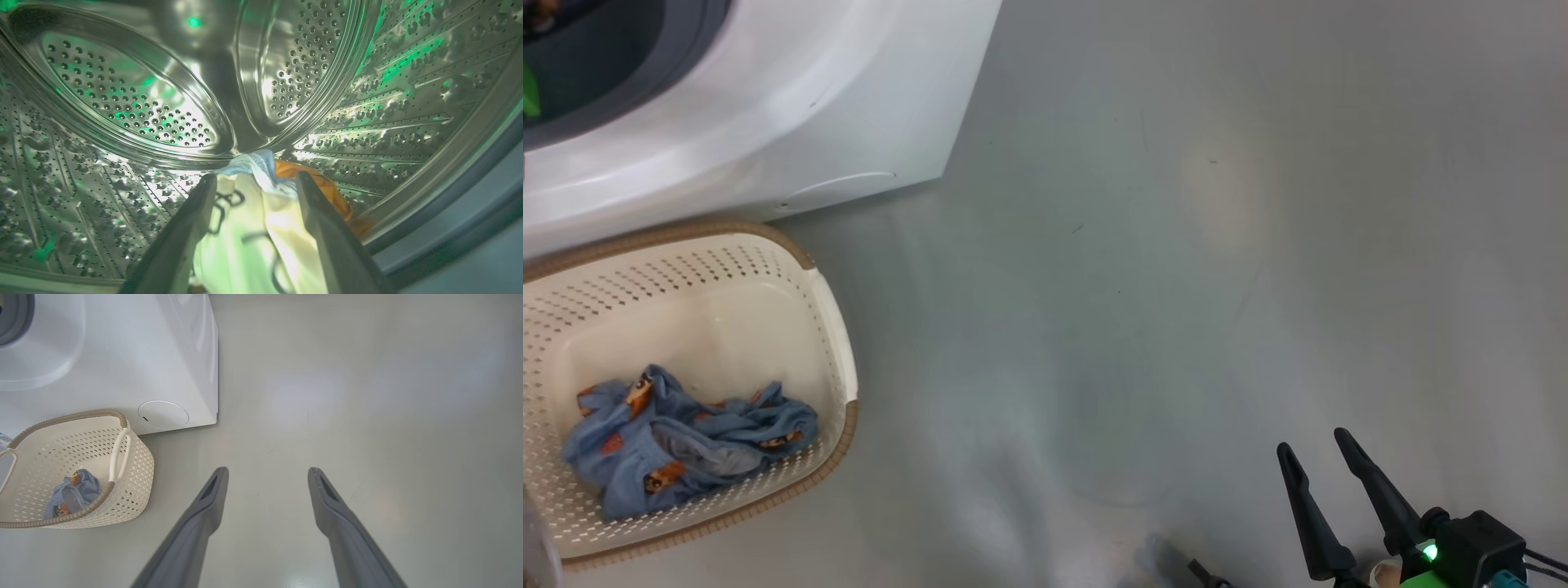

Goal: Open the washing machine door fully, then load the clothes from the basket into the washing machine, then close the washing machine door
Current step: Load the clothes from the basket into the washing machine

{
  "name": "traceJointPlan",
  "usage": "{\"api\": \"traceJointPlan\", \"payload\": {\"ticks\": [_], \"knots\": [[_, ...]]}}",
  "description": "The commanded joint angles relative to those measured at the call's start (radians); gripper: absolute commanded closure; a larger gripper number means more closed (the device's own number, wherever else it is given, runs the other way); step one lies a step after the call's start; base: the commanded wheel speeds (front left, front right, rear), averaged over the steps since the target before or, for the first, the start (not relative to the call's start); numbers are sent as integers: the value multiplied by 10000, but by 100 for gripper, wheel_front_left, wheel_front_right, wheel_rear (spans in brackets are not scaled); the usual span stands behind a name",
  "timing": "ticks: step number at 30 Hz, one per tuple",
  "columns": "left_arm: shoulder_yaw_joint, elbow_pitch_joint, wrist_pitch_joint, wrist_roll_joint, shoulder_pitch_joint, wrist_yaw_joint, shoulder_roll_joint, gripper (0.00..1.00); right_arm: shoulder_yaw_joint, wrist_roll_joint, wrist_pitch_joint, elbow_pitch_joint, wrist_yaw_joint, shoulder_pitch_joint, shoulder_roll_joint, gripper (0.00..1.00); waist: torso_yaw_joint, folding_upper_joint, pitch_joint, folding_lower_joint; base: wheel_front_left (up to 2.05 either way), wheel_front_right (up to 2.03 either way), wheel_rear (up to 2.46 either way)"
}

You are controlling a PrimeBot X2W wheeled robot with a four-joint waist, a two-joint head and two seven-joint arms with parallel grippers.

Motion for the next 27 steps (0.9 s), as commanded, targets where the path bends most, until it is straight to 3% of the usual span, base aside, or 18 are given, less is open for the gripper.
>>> {"api": "traceJointPlan", "payload": {"ticks": [1,4,12,27], "knots": [[27,33,-53,106,-165,150,443,0,184,74,-49,-123,29,248,-208,0,91,0,-139,0,0,0,0],[-202,646,-53,333,-362,469,467,0,282,55,-49,-80,29,272,-228,0,165,0,-321,0,0,0,0],[-296,1535,-53,173,-227,816,271,0,343,58,-49,95,29,234,-268,0,402,0,-930,0,0,0,0],[260,1531,-53,-921,1298,986,-677,0,404,37,-49,302,29,112,-380,0,1182,0,-2563,0,0,0,0]]}}
